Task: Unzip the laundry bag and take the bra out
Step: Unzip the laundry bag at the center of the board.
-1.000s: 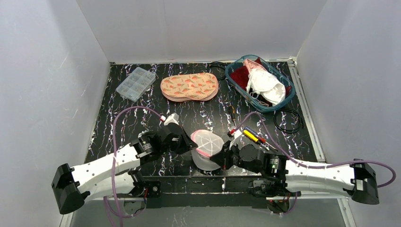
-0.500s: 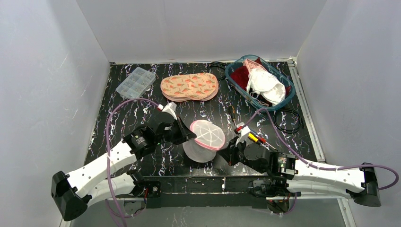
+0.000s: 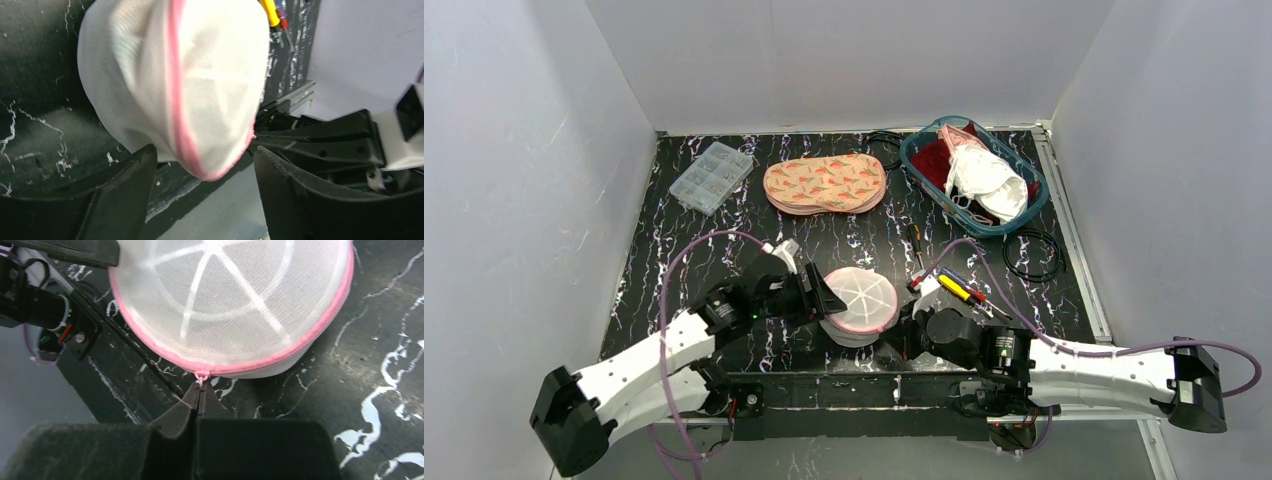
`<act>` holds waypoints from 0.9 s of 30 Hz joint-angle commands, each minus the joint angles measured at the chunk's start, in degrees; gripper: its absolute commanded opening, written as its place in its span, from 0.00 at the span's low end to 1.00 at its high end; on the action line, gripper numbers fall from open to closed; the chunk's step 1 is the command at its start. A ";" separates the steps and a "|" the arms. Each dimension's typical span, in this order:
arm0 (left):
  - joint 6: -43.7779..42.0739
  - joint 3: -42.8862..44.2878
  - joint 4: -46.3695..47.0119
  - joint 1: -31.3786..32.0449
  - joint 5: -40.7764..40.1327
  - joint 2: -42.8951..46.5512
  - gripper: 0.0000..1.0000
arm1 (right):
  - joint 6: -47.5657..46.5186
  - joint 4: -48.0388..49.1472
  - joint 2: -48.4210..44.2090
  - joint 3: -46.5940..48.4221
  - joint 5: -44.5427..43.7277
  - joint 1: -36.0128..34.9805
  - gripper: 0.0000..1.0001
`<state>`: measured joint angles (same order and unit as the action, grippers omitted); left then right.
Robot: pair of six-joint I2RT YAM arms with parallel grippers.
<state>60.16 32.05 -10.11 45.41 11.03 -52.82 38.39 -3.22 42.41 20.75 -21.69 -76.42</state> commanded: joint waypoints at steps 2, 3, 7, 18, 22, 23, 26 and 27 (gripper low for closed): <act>3.32 -0.13 -8.91 0.57 -0.58 12.04 0.73 | 1.43 8.52 1.13 1.69 3.67 -0.10 0.01; 4.33 -0.49 -9.99 0.91 -1.25 14.31 0.73 | 1.69 9.49 1.36 1.81 4.28 -0.14 0.01; 7.85 -0.39 -12.93 3.01 -3.58 19.27 0.74 | 2.66 13.85 3.57 1.71 6.76 -0.28 0.01; 11.29 1.53 -7.21 12.33 -12.19 7.92 0.69 | 3.23 22.71 12.72 3.60 7.67 -3.00 0.01; 11.63 1.60 -6.00 12.36 -15.36 5.46 0.59 | 3.09 23.08 13.31 4.00 6.58 -4.27 0.01; 11.70 1.68 -5.99 12.38 -15.90 4.89 0.54 | 3.05 23.04 13.24 3.95 6.36 -4.48 0.01; 12.01 1.48 -5.74 12.41 -17.20 3.61 0.44 | 3.14 23.02 12.94 3.73 5.89 -4.89 0.01; 12.01 1.37 -5.70 12.36 -17.47 3.26 0.42 | 3.24 23.08 12.81 3.69 5.78 -5.00 0.01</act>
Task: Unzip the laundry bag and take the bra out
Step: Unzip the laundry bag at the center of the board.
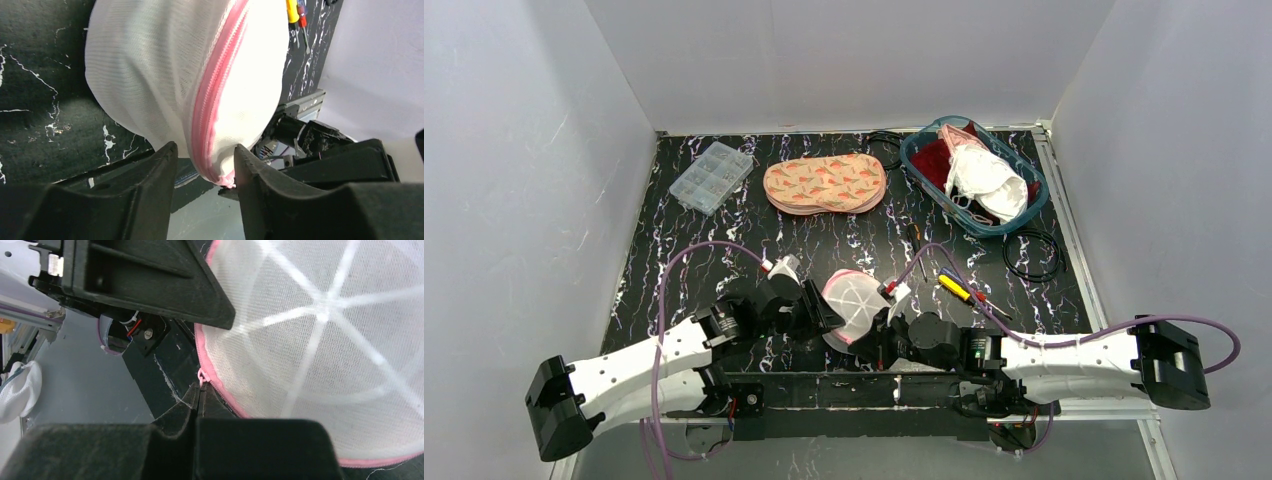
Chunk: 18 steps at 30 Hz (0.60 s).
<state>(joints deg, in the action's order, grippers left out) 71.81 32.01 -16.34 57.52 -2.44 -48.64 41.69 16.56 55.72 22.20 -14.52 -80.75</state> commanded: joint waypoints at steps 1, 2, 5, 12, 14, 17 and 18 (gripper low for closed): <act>0.35 1.37 0.55 0.23 -4.38 -1.27 0.41 | 0.01 3.23 -0.71 2.24 -1.46 -0.73 0.01; 0.50 1.31 0.40 0.26 -4.68 -1.50 0.39 | -0.03 3.22 -0.93 2.19 -1.44 -0.79 0.01; 0.60 1.13 0.35 0.25 -5.56 -1.62 0.32 | -0.03 2.81 -1.24 2.17 -1.71 -0.85 0.01; 0.61 2.03 -2.86 0.24 -9.17 0.06 0.05 | 0.12 -0.29 -3.43 1.53 -3.20 -0.91 0.01; 0.54 2.21 -3.86 0.23 -10.07 0.57 0.00 | 0.23 -1.78 -4.44 1.30 -3.83 -0.91 0.01; 0.44 2.43 -5.16 0.24 -11.25 1.44 0.00 | 0.48 -4.57 -6.39 0.94 -5.30 -0.93 0.01; 0.29 2.56 -5.63 0.20 -11.58 1.75 0.00 | 0.54 -5.76 -7.11 0.92 -6.07 -0.98 0.01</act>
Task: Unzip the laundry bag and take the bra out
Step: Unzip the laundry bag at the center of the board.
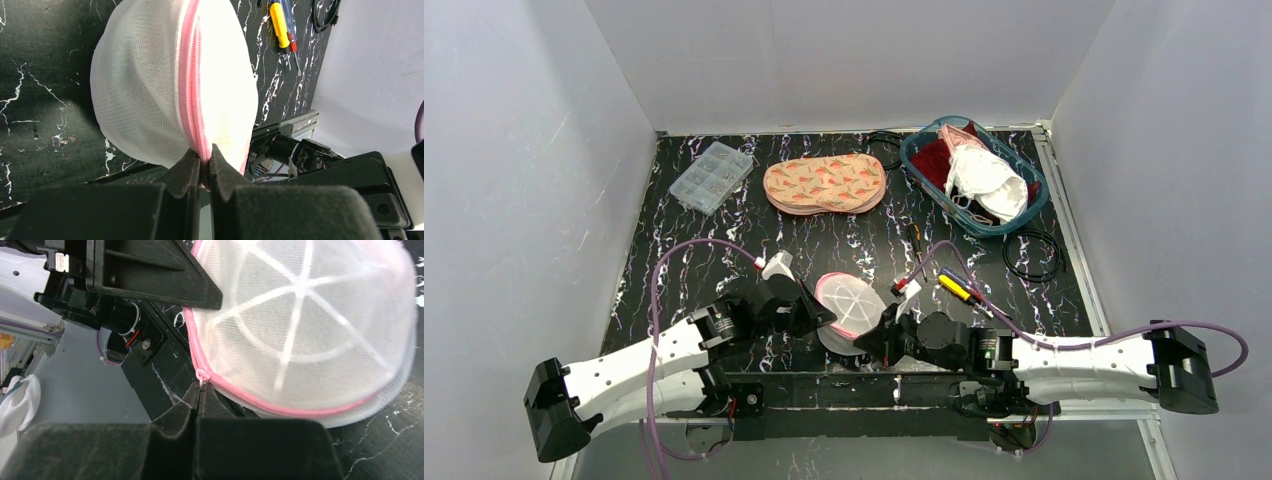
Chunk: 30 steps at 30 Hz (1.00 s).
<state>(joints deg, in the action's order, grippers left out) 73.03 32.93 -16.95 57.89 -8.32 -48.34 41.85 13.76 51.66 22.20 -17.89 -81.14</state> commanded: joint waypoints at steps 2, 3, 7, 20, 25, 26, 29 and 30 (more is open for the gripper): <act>-1.44 1.90 -5.69 -0.18 -6.27 2.23 0.00 | 0.64 -6.45 -4.73 1.20 -4.96 -0.58 0.01; -1.87 2.22 -6.16 -0.27 -6.54 2.62 0.00 | 0.74 -8.34 -5.64 1.35 -6.31 -0.53 0.01; -5.51 3.98 -6.59 -0.68 -6.13 3.59 0.00 | 0.83 -14.49 -9.69 1.89 -11.27 -0.51 0.01; -24.39 12.98 1.23 -10.12 18.08 -4.49 0.00 | -6.04 -22.71 -15.01 5.69 -13.85 -0.54 0.01; -22.67 6.27 8.41 -11.22 22.39 -8.60 0.00 | -3.92 -17.08 -12.96 0.98 -10.38 -0.54 0.01; -22.08 4.70 9.60 -11.28 22.46 -9.03 0.00 | -3.44 -15.33 -12.27 0.34 -9.69 -0.55 0.01; -20.16 1.44 11.83 -11.32 23.15 -8.64 0.01 | -2.26 -10.81 -9.81 -1.34 -7.04 -0.51 0.01; -19.66 0.61 12.15 -11.33 23.32 -7.93 0.06 | -1.95 -9.59 -9.02 -1.70 -6.19 -0.53 0.01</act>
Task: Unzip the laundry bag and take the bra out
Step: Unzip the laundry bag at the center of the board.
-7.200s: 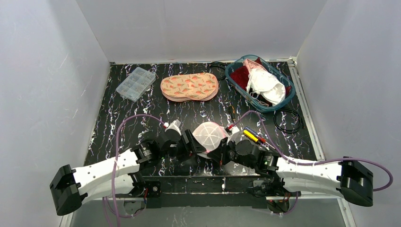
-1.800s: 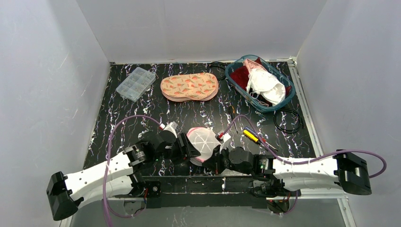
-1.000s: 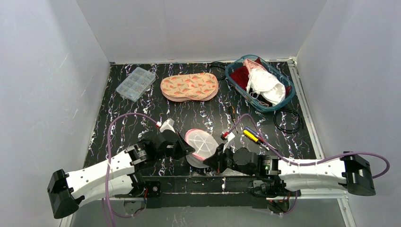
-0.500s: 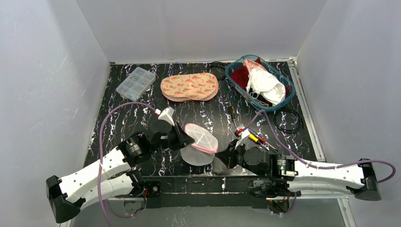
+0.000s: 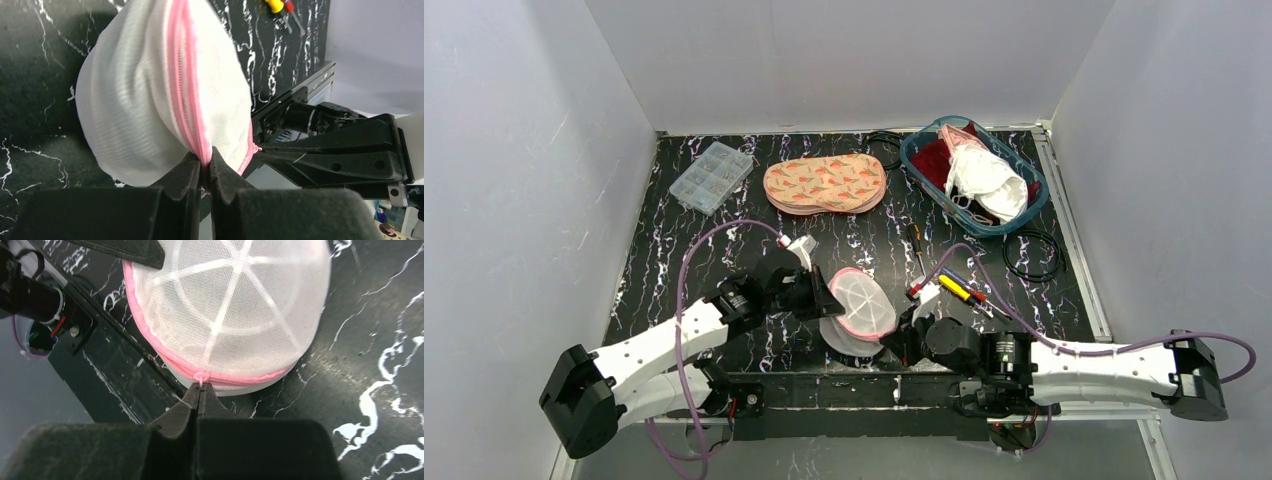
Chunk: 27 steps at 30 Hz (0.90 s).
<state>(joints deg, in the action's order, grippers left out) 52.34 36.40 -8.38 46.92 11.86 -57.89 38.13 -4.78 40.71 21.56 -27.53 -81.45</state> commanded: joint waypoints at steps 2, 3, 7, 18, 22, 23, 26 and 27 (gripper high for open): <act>1.98 -3.72 2.39 -0.35 2.71 4.11 0.26 | 2.11 10.81 3.30 -1.16 4.52 -0.28 0.01; 2.15 -3.74 0.90 -0.34 1.96 5.62 0.36 | 2.24 11.67 3.91 -1.09 5.02 -0.29 0.01; 3.97 -3.83 -7.53 -0.27 -0.16 13.58 0.68 | 3.38 16.36 6.37 -1.46 6.98 -0.47 0.01; 17.52 -10.55 -16.55 5.35 -4.51 29.83 0.73 | 2.65 27.60 16.76 1.26 9.14 -0.86 0.01; 18.60 -9.73 -12.86 9.79 -7.21 25.52 0.72 | 1.68 29.27 20.08 3.25 10.46 -0.88 0.01; 18.57 -9.36 -11.84 10.50 -7.68 24.00 0.72 | 1.49 29.54 20.71 3.61 10.77 -0.88 0.01; 19.23 -8.88 -9.50 11.59 -9.85 19.40 0.69 | 1.21 30.26 21.60 4.42 11.48 -1.05 0.01; 19.87 -9.08 -9.00 11.75 -10.79 18.43 0.68 | 1.05 30.42 21.62 4.45 11.56 -1.06 0.01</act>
<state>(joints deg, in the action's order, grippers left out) 70.17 26.11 -20.14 57.65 5.50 -35.88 40.58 20.53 62.04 22.98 -17.04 -82.02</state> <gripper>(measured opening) 0.701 0.031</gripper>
